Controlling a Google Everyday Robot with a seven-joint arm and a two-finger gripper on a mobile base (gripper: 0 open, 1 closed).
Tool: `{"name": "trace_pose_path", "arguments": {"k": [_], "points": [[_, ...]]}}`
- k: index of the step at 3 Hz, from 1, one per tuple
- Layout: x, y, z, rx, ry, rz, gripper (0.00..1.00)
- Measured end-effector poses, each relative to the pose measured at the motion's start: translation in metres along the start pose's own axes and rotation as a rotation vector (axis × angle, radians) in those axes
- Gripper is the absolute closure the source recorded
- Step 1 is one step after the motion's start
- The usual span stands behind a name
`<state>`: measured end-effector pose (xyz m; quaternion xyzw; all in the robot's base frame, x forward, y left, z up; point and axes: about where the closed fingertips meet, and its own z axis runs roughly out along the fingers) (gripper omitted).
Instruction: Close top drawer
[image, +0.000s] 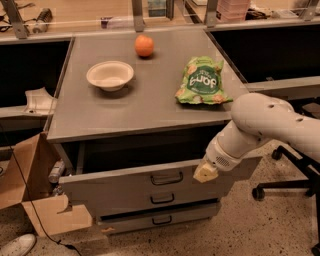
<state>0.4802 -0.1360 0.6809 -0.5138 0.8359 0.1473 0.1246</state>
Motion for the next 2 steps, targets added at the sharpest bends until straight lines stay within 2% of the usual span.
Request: {"name": "trace_pose_path", "arguments": {"k": [1, 2], "points": [[-0.006, -0.005, -0.001, 0.011, -0.016, 0.001, 1.00], [0.006, -0.001, 0.003, -0.015, -0.024, 0.031, 1.00]]}}
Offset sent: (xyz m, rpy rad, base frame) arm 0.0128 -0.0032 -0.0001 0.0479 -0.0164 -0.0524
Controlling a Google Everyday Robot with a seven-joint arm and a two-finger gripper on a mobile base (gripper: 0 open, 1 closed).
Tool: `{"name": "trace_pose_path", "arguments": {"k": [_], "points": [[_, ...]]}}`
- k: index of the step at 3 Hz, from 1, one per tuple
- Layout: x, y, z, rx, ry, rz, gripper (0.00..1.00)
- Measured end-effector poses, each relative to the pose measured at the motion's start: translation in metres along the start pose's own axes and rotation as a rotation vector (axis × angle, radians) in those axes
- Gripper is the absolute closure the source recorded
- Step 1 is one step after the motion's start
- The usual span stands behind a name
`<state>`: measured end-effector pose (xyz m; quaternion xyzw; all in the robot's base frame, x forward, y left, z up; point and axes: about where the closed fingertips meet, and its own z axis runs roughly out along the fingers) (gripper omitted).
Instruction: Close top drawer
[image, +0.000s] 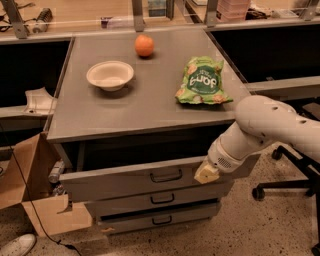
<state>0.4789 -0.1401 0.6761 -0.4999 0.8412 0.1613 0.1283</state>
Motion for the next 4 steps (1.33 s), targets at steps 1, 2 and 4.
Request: {"name": "trace_pose_path", "arguments": {"k": [1, 2, 4], "points": [[0.001, 0.000, 0.000, -0.001, 0.000, 0.001, 1.00], [-0.015, -0.011, 0.006, 0.020, -0.021, -0.001, 1.00], [-0.054, -0.033, 0.014, 0.081, -0.080, -0.044, 1.00]]}}
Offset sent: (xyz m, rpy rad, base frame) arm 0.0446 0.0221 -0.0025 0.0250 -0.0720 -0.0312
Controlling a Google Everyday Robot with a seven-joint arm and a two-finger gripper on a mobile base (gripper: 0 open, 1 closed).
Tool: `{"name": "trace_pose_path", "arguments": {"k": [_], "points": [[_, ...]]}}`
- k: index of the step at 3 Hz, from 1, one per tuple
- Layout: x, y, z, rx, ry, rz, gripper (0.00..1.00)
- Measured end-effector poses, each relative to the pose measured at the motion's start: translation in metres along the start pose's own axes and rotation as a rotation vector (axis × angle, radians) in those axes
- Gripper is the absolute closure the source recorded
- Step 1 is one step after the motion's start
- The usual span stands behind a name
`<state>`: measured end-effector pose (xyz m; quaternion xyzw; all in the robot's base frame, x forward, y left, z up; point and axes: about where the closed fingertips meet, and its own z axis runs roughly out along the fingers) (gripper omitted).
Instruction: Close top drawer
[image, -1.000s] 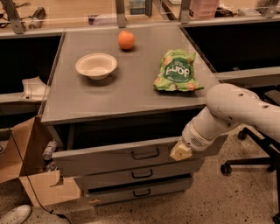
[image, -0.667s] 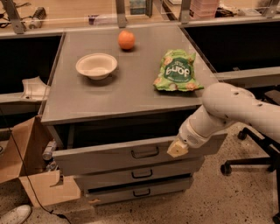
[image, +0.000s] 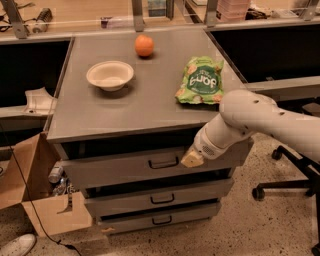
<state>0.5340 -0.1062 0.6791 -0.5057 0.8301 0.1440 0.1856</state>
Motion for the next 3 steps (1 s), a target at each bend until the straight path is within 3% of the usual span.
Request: {"name": "trace_pose_path", "arguments": {"k": [1, 2, 3], "points": [[0.0000, 0.0000, 0.0000, 0.000, 0.000, 0.000, 1.00], [0.0000, 0.0000, 0.0000, 0.000, 0.000, 0.000, 0.86], [0.0000, 0.0000, 0.0000, 0.000, 0.000, 0.000, 0.63]]}}
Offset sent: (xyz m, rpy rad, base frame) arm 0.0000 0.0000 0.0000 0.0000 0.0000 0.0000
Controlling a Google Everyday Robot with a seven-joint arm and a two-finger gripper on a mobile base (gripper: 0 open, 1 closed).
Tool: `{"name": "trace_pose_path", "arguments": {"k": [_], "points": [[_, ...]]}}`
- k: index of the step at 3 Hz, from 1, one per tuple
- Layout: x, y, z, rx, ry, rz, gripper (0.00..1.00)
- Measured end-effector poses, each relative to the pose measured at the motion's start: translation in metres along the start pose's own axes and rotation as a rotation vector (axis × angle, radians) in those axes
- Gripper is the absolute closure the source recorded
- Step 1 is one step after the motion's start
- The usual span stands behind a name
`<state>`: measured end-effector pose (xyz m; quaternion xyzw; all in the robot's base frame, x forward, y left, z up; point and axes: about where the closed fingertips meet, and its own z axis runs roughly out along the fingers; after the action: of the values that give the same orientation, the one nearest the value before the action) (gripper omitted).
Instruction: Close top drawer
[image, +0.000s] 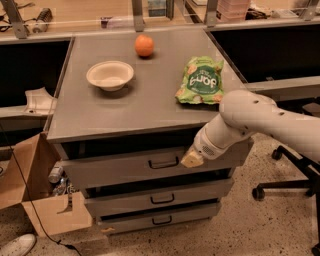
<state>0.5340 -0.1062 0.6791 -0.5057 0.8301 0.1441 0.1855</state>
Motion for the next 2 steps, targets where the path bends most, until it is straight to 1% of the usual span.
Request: {"name": "trace_pose_path", "arguments": {"k": [2], "points": [[0.0000, 0.0000, 0.0001, 0.000, 0.000, 0.000, 0.15]]}}
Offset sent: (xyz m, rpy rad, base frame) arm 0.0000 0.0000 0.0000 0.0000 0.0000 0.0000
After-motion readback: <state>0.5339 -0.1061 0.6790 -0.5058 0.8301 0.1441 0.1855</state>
